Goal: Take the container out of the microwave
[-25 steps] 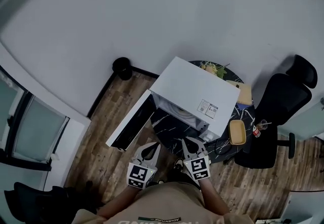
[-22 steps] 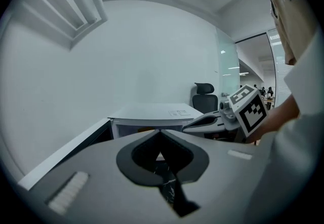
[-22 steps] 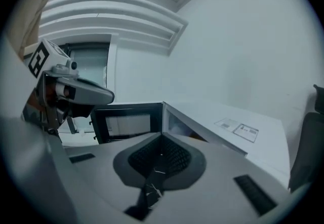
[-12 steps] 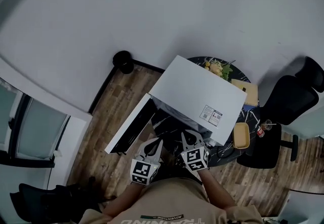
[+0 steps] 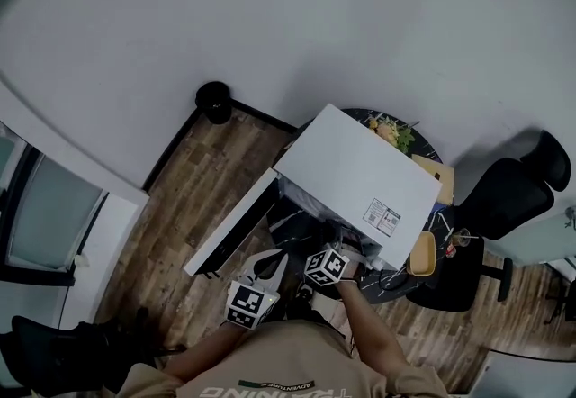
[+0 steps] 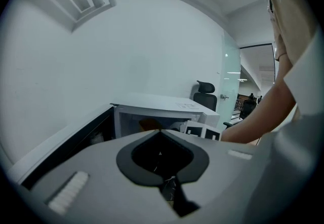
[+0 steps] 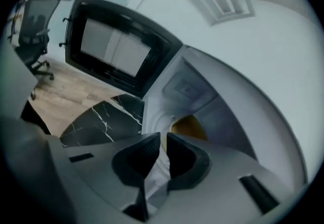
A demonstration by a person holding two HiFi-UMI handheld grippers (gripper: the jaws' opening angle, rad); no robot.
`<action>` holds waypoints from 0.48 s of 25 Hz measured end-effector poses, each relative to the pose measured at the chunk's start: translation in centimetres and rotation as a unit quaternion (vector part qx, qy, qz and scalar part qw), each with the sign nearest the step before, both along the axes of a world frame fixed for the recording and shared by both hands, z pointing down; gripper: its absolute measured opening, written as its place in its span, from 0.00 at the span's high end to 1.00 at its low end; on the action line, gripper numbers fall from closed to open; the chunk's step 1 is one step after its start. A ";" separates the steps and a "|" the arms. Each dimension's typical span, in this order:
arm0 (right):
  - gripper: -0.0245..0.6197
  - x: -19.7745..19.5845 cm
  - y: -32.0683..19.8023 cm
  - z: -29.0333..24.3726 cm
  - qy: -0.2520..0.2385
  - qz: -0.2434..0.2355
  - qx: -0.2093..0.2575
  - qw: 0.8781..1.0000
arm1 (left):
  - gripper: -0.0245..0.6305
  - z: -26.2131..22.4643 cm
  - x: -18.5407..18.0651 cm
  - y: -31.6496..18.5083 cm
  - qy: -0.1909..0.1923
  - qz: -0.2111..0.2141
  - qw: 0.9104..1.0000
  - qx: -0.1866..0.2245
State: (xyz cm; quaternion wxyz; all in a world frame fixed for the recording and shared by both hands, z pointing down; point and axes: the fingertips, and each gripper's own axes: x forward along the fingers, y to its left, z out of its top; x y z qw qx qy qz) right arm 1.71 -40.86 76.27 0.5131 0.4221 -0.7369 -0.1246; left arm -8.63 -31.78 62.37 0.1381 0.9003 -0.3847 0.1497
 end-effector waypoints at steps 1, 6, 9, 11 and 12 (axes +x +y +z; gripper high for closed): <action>0.95 0.0 -0.5 0.5 0.018 -0.004 0.003 1.000 | 0.95 0.5 -0.1 0.3 0.001 0.004 1.000 -0.007; 0.95 0.7 -2.9 1.6 0.077 -0.001 0.013 0.997 | 0.95 1.1 -1.1 0.4 -0.008 0.016 1.000 -0.015; 0.95 1.5 -3.8 3.0 0.113 -0.001 -0.001 0.994 | 0.95 1.0 -2.1 -0.2 -0.010 0.006 1.000 -0.017; 0.94 1.7 -4.1 3.9 0.126 -0.001 -0.012 0.992 | 0.95 1.2 -2.7 -0.4 -0.011 0.003 1.000 -0.020; 0.94 1.8 -4.1 4.2 0.132 0.002 -0.016 0.991 | 0.95 1.3 -2.9 -0.5 -0.011 0.002 1.000 -0.021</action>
